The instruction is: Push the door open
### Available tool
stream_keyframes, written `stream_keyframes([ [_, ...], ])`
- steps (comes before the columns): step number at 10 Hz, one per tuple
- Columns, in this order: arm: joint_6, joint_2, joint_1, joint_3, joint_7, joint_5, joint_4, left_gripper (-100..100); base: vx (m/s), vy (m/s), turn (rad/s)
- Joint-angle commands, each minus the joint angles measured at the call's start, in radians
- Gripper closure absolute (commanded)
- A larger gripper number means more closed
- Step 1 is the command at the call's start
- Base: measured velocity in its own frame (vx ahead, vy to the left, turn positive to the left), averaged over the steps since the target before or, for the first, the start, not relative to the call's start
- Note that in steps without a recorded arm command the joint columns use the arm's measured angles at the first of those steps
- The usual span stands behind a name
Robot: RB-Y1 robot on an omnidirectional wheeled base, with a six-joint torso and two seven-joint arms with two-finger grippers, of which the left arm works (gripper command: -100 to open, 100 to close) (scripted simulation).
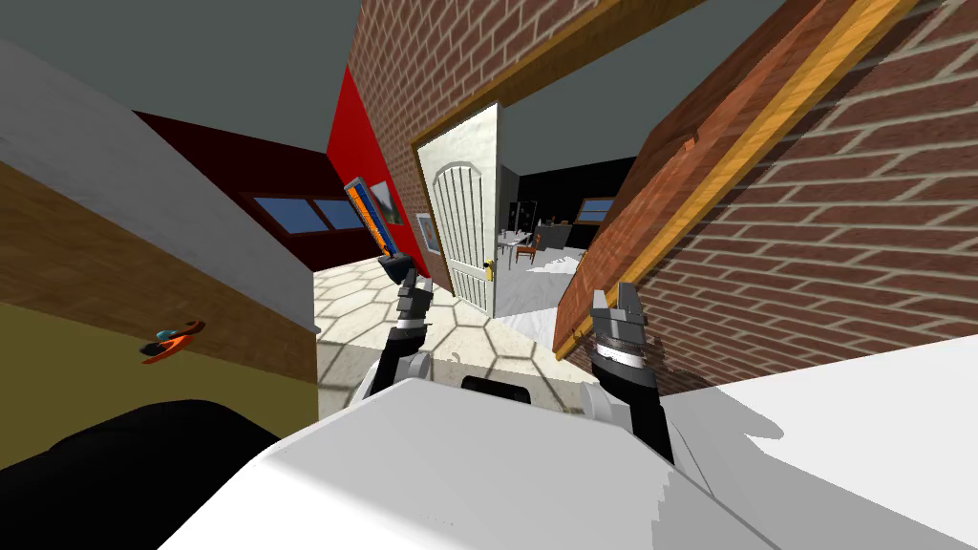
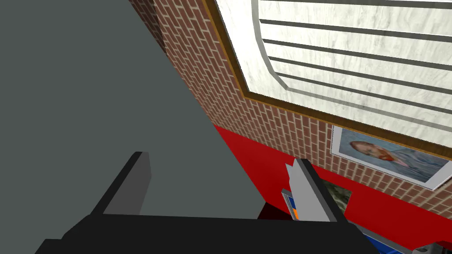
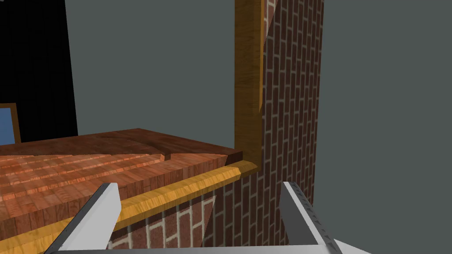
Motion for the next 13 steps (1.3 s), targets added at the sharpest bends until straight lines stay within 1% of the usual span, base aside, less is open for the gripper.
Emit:
stream_keyframes([
  [1, 0.005, 0.01, -0.015, -0.007, 0.001, 0.001, 0.03, -100, 0.163, 0.044, -0.047],
  [3, 0.012, 0.022, -0.035, -0.017, 0.002, 0.002, 0.07, -100, 0.119, 0.059, -0.076],
  [4, 0.018, 0.031, -0.051, -0.026, 0.003, 0.004, 0.104, -100, 0.147, 0.082, -0.075],
  [10, 0.041, 0.062, -0.117, -0.059, 0.007, 0.008, 0.236, -100, 0.1, 0.061, -0.068],
  [11, 0.041, 0.062, -0.117, -0.059, 0.007, 0.008, 0.238, -100, 0.06, 0.044, -0.017],
  [13, 0.05, 0.072, -0.143, -0.071, 0.008, 0.01, 0.29, -100, 0.062, 0.046, -0.052],
])
